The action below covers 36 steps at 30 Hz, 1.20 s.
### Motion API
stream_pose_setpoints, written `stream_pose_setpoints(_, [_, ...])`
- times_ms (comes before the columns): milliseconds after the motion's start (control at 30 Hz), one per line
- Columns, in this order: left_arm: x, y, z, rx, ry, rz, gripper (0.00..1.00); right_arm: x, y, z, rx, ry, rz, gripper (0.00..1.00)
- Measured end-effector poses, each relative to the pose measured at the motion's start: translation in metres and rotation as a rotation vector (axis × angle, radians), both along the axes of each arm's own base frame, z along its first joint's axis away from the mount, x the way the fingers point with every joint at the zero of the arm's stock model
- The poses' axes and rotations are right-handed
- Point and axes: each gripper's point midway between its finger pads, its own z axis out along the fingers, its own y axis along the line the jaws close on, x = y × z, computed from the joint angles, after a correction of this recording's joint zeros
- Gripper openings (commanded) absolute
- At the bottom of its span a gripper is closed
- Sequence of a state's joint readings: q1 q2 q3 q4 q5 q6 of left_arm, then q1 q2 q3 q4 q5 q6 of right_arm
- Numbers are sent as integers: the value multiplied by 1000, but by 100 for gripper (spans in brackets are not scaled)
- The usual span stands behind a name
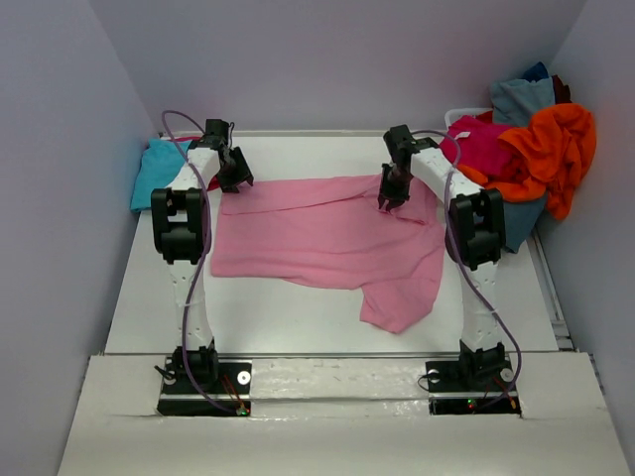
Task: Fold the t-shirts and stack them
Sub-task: Smooth out the 1/3-folded T-shirt at the center of the board.
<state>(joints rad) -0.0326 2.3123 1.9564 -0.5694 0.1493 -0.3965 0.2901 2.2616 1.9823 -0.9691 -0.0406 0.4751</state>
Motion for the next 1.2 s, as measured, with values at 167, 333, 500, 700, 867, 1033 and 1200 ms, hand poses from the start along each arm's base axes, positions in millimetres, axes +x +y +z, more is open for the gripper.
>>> stream_pose_setpoints(167, [0,0,0,0,0,0,57,2,-1,-7,-9,8,-2,31])
stream_pose_setpoints(333, [0,0,0,0,0,-1,57,2,-1,-9,-15,12,-3,26])
stream_pose_setpoints(500, [0,0,0,2,1,-3,57,2,-2,-9,-19,10,-5,19])
stream_pose_setpoints(700, [-1,0,0,2,4,-3,57,2,-3,-9,-21,10,-5,10])
stream_pose_setpoints(867, [-1,0,0,2,4,-3,57,2,-2,-9,-20,11,-4,7])
stream_pose_setpoints(1033, [-1,0,0,2,4,-3,57,0,0,-9,-13,18,1,7])
stream_pose_setpoints(1200, [-1,0,0,2,4,-4,57,-5,5,-6,2,29,19,7])
